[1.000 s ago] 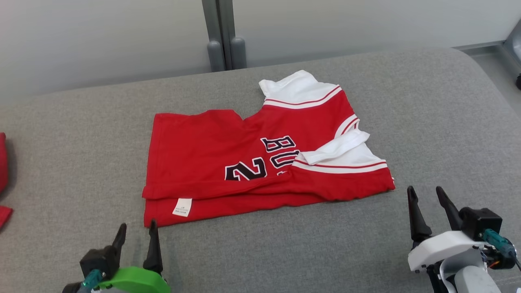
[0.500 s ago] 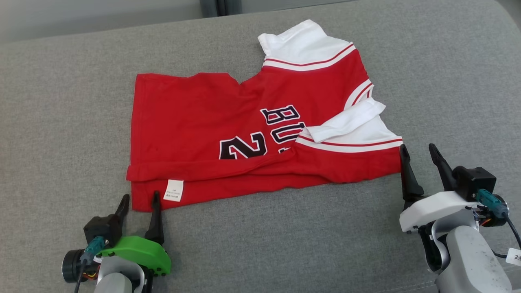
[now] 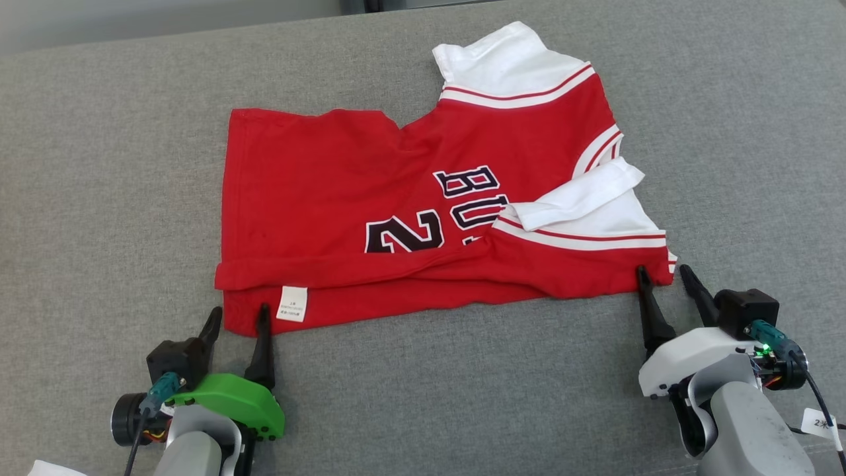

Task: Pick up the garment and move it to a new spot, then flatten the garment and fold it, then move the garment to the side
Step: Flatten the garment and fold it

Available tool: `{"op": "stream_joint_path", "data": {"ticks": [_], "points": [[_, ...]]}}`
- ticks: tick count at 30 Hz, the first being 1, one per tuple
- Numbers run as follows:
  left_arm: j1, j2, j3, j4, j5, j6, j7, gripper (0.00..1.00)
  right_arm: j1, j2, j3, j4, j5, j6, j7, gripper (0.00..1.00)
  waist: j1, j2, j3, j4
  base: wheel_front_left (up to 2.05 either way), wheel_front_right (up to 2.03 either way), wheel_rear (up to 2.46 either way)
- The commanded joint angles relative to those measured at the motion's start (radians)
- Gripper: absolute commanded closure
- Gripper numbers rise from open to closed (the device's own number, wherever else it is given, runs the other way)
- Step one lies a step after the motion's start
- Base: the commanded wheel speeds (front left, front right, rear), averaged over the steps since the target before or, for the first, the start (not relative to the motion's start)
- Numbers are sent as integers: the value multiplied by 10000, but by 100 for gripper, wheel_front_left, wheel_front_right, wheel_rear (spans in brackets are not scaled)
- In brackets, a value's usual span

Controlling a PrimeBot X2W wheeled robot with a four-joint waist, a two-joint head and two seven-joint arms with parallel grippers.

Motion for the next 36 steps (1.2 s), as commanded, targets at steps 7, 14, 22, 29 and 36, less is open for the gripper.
{"op": "stream_joint_path", "data": {"ticks": [7,14,22,29,36], "points": [[269,78,-1371,1414,-965,-61,422,100,-11,-26,10,40,557,-18,24,100,0,-1,-123,27,0,0,0],[-69,395,-1389,176,-1907,-50,268,100,-189,-37,-343,-557,1233,-18,15,100,0,-1,-419,112,0,0,0],[-745,767,-701,-1427,-2344,-40,197,100,-895,-42,-813,-831,1364,-18,15,100,0,-1,-1218,124,0,0,0],[-578,862,-828,-967,-2283,-35,197,100,-654,-43,-722,-510,1260,-18,15,100,0,-1,-2285,-37,0,0,0],[981,302,-896,-46,-2195,-36,197,100,968,-39,-306,-126,1556,-18,15,100,0,-1,-2850,-84,0,0,0]]}}
